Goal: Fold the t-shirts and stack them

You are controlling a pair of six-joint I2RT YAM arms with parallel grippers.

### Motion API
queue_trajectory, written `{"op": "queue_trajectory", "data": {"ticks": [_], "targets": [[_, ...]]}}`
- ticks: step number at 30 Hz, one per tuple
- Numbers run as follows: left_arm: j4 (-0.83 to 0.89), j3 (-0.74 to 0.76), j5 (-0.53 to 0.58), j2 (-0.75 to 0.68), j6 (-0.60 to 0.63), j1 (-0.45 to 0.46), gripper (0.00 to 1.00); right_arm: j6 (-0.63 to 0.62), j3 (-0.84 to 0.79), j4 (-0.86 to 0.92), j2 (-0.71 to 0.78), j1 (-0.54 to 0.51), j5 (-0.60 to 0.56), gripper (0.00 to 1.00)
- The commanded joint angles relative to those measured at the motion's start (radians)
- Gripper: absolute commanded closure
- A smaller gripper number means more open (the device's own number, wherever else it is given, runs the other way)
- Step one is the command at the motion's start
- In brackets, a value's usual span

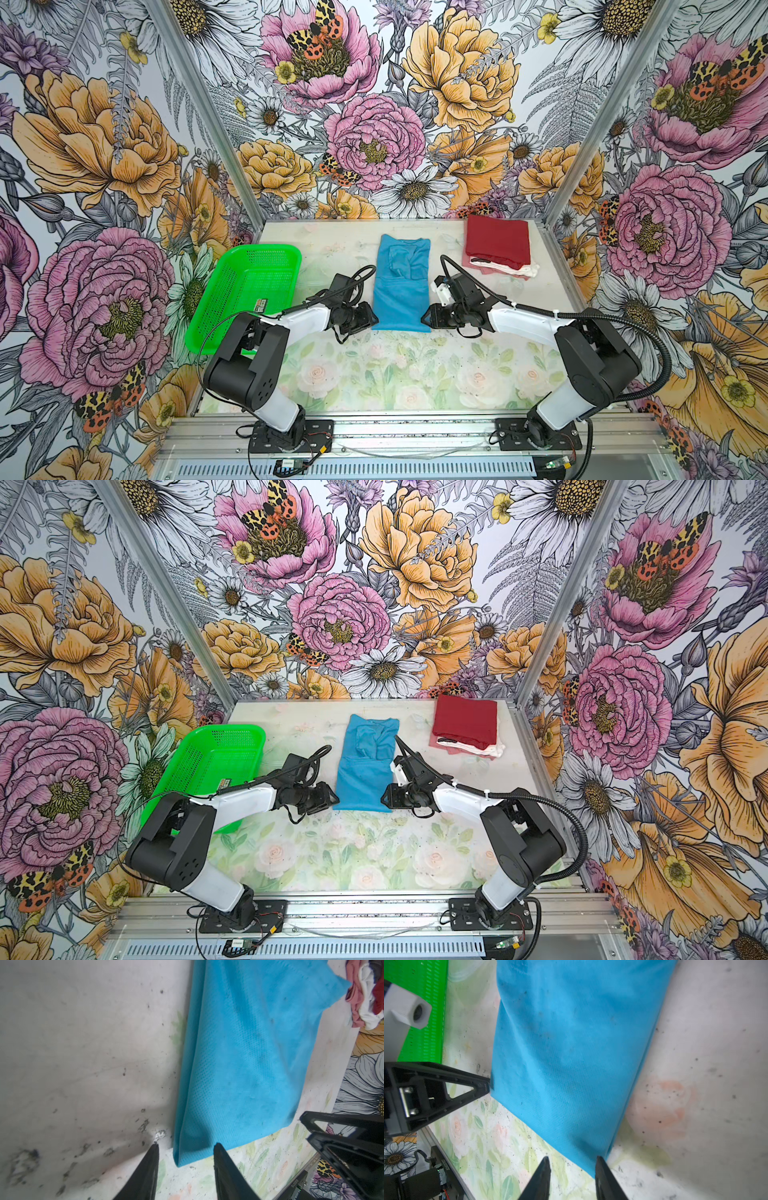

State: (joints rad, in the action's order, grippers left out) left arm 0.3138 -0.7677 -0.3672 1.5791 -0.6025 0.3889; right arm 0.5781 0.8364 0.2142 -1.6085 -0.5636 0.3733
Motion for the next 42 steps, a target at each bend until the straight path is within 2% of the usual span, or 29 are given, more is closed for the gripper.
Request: {"op": "queue_trajectory", "data": {"ticks": [1,4,7,13,16,18,21,23,30,34,36,38,39,42], "targets": [[-0.054,0.017,-0.003,0.016,0.005,0.006,0.56,0.009,-0.031,-0.024,0.017,-0.016,-0.036,0.65],[-0.062,0.019,-0.011,0.031,0.007,0.005,0.65,0.015,-0.048,-0.034,0.006,-0.025,-0.035,0.7],[-0.062,0.026,-0.004,0.027,0.008,0.005,0.69,0.016,-0.069,-0.039,0.017,-0.033,-0.05,0.7],[-0.062,0.029,-0.004,0.042,0.012,0.005,0.87,0.014,-0.088,-0.041,0.011,-0.033,-0.069,0.7],[-0.062,0.028,-0.012,0.046,0.013,0.007,0.89,0.009,-0.083,-0.044,-0.006,-0.034,-0.09,0.69],[-0.062,0.035,-0.01,0.042,0.013,0.01,0.87,0.009,-0.077,-0.043,-0.015,-0.034,-0.103,0.66],[-0.06,0.046,-0.011,0.036,0.011,0.008,0.66,0.006,-0.077,-0.041,-0.011,-0.035,-0.129,0.66],[-0.061,0.051,-0.014,0.031,0.009,0.011,0.58,0.003,-0.09,-0.041,0.011,-0.035,-0.152,0.65],[-0.057,0.078,-0.005,0.015,-0.003,0.029,0.56,-0.013,-0.067,-0.042,-0.029,-0.039,-0.116,0.62],[-0.06,0.075,-0.007,0.035,0.001,0.035,0.57,-0.017,-0.042,-0.054,-0.067,-0.047,-0.097,0.66],[-0.059,0.07,-0.009,0.037,0.001,0.044,0.61,-0.017,-0.033,-0.054,-0.078,-0.053,-0.087,0.8],[-0.059,0.074,-0.009,0.024,-0.005,0.052,0.72,-0.014,-0.04,-0.055,-0.069,-0.059,-0.086,0.91],[-0.059,0.079,-0.007,0.015,-0.007,0.055,0.79,-0.012,-0.048,-0.057,-0.058,-0.061,-0.089,0.94],[-0.04,0.097,0.007,-0.029,-0.01,0.054,0.97,0.001,-0.087,-0.055,-0.01,-0.065,-0.092,0.96]]}}
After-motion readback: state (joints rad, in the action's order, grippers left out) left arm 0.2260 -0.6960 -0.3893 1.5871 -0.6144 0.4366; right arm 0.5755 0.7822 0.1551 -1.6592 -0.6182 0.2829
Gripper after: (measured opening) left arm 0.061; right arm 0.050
